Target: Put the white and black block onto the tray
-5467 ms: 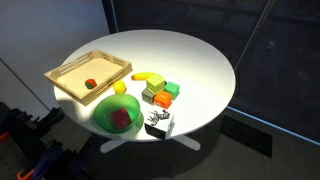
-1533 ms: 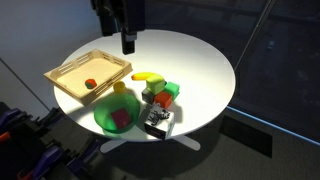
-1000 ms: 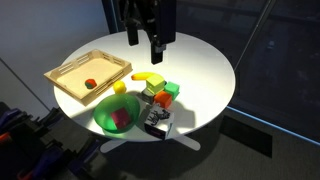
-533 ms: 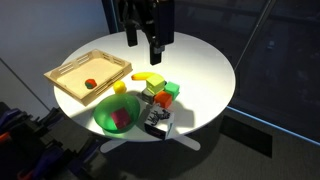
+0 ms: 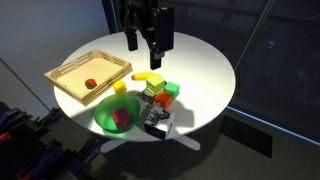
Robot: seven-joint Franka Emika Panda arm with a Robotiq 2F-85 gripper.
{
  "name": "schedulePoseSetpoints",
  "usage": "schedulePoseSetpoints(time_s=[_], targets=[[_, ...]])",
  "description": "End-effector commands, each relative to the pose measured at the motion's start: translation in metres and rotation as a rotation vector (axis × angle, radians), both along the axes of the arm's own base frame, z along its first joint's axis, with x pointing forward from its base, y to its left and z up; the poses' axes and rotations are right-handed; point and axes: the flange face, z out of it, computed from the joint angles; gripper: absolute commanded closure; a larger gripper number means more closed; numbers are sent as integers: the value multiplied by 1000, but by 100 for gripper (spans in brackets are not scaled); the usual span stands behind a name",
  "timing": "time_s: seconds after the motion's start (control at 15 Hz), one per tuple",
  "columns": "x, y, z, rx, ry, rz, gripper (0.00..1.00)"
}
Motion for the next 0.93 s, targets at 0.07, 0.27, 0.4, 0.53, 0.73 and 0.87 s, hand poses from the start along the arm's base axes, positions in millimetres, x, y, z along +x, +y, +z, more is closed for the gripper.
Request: schedulePoseSetpoints(time_s=[0.07, 0.27, 0.4, 0.53, 0.73, 0.87], targets=[[11, -6, -23, -22, 3, 29, 0], [19, -9, -45, -30, 13, 43, 0], [24, -11, -59, -36, 18, 52, 0], [29, -13, -72, -44, 23, 61, 0], [35, -20, -92, -50, 24, 76, 0], [40, -23, -104, -50, 25, 100, 0]])
